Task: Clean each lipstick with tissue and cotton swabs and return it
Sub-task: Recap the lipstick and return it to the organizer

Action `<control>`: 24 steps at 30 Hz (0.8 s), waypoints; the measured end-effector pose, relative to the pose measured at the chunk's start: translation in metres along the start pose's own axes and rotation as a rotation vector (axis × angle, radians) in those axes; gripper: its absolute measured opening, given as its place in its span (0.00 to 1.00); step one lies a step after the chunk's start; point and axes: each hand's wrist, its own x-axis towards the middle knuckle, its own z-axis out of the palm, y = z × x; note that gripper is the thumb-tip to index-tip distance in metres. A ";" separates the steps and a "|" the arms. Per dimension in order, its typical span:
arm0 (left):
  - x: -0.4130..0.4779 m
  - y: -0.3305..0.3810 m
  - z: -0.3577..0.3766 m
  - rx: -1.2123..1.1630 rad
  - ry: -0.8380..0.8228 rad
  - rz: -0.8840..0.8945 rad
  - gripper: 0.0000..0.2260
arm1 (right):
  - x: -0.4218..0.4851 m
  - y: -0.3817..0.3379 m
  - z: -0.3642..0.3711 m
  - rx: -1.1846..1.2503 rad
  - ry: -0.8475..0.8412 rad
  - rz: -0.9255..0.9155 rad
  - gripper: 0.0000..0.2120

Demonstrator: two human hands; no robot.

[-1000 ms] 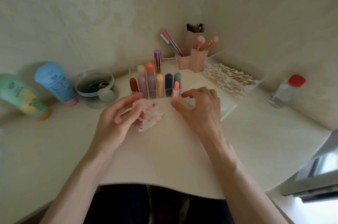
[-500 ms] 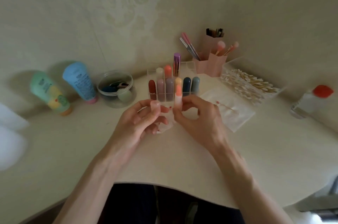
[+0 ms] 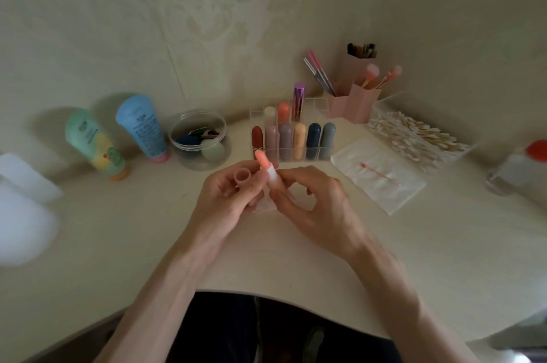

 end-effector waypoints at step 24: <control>-0.005 -0.001 0.003 0.268 0.246 0.354 0.04 | -0.002 -0.002 0.005 0.186 0.117 0.045 0.12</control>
